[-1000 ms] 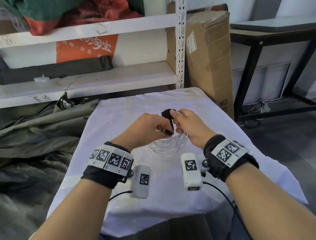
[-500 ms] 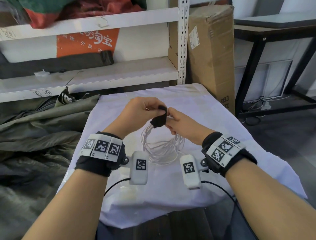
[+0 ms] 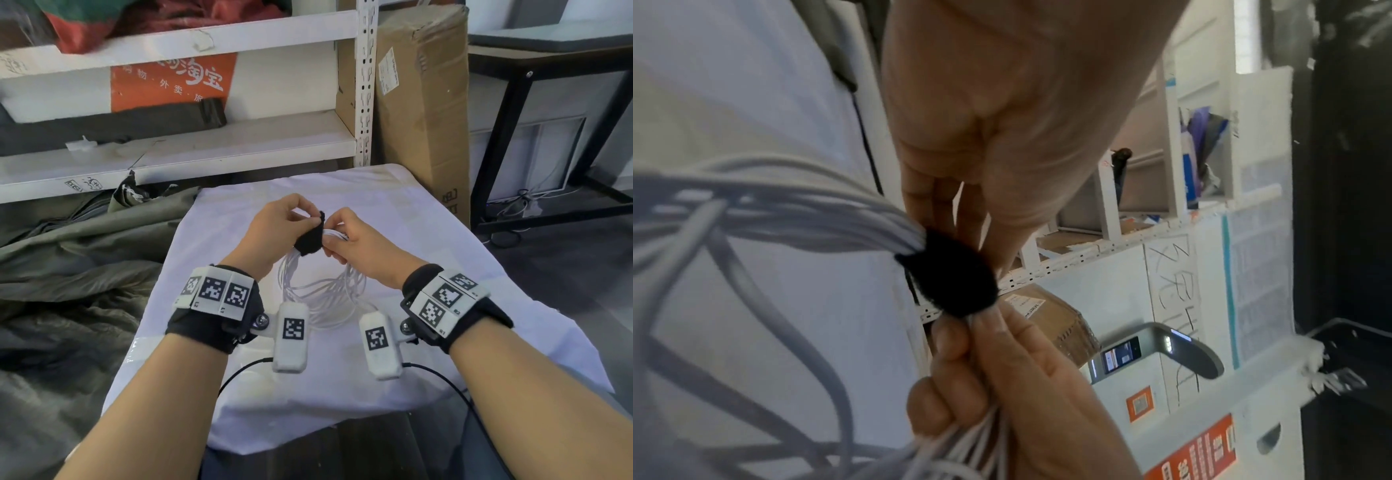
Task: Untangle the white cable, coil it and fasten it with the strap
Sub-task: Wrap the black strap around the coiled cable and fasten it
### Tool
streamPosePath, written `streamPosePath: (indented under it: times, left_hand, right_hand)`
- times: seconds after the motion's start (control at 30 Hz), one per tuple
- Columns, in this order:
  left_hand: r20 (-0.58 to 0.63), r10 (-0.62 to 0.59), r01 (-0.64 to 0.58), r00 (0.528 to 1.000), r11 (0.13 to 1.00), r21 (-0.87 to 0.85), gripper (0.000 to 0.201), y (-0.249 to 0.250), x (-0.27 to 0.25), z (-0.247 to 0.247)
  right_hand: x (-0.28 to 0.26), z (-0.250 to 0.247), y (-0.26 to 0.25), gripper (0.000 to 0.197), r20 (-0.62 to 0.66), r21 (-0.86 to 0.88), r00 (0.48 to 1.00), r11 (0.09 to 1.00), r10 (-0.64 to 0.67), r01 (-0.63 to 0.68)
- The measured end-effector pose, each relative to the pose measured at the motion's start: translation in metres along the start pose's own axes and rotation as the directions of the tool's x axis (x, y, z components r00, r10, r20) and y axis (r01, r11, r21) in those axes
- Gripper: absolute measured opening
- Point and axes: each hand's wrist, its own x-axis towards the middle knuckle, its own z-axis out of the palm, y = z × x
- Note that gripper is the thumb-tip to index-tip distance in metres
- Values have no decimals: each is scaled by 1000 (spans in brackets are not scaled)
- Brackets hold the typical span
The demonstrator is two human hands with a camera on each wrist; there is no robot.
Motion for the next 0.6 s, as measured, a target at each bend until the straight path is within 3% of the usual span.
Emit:
streamPosePath:
  times: [0.1,0.17,0.3,0.37,0.5,0.6]
  left_hand:
    - [-12,44,-40,999,964,262,20,1,1,0]
    - [50,32,-47,998,937,347,30,3,0,-2]
    - [237,-15,-34,971,979,201,29,2,-3,-7]
    - [246,28,-55,969,993,105,28,1,-3,-7]
    - [169,82,-92,982,994,54,19,-1,0,0]
    - [-10,65,-66,998,995,-79,13,-6,5,4]
  right_hand:
    - [1,0,0,15,-25,49,1000,999,-17,18]
    - [2,-2,0,15,-43,66,999,998,-23,26]
    - [1,-8,-3,22,-64,80,997,996,-39,44]
    - [1,-9,-5,26,-72,90,997,995,-38,45]
    - [3,-14,-3,27,-78,185,996,983,33,-18]
    - [6,-20,3,37,-95,252,990,964,107,-80]
